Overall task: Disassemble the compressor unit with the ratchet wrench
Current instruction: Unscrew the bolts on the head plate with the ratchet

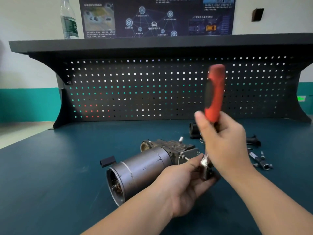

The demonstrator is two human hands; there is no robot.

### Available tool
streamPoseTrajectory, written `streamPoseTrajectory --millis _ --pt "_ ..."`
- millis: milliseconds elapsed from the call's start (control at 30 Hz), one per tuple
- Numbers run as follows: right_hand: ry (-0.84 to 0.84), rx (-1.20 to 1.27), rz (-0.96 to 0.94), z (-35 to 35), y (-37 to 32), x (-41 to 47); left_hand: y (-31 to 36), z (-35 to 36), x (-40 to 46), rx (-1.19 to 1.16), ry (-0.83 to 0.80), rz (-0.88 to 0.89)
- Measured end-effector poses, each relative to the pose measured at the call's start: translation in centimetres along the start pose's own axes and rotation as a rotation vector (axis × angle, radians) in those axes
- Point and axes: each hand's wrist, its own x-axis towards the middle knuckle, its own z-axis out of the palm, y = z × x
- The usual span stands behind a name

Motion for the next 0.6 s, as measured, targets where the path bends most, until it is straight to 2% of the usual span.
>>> streamPoseTrajectory --millis 67,133,233,300,367,400,433,467,500,600 --pt "-0.097 -0.113 -0.25 0.2 -0.5 -0.7 0.0 -0.1 -0.1 0.029 -0.023 0.006" --pt "-0.065 -0.135 -0.242 0.2 -0.2 -0.8 0.0 -0.2 0.2 0.048 -0.029 -0.001" --pt "0.101 -0.08 0.152 -0.1 1.0 0.3 0.0 -0.1 0.5 0.022 -0.008 -0.023" --pt "0.152 -0.09 0.557 -0.4 2.7 0.6 0.1 0.0 0.5 -0.007 -0.016 -0.033" --pt "0.172 0.039 0.975 -0.3 4.1 0.4 0.1 0.1 0.3 -0.024 -0.049 -0.042" --pt "0.191 0.095 1.103 -0.3 4.5 0.1 0.1 0.1 0.3 -0.028 -0.055 -0.044" --pt "0.199 0.095 1.149 -0.2 4.6 0.0 0.1 0.1 0.3 -0.031 -0.052 -0.044" --pt "0.199 0.054 1.104 -0.1 4.4 0.0 0.1 0.0 0.3 -0.03 -0.044 -0.042" --pt "0.206 0.015 0.976 -0.1 4.0 0.2 0.1 0.0 0.3 -0.027 -0.033 -0.037" --pt "0.172 -0.032 0.396 -0.4 1.9 0.6 0.0 -0.1 0.4 -0.021 -0.005 -0.013"
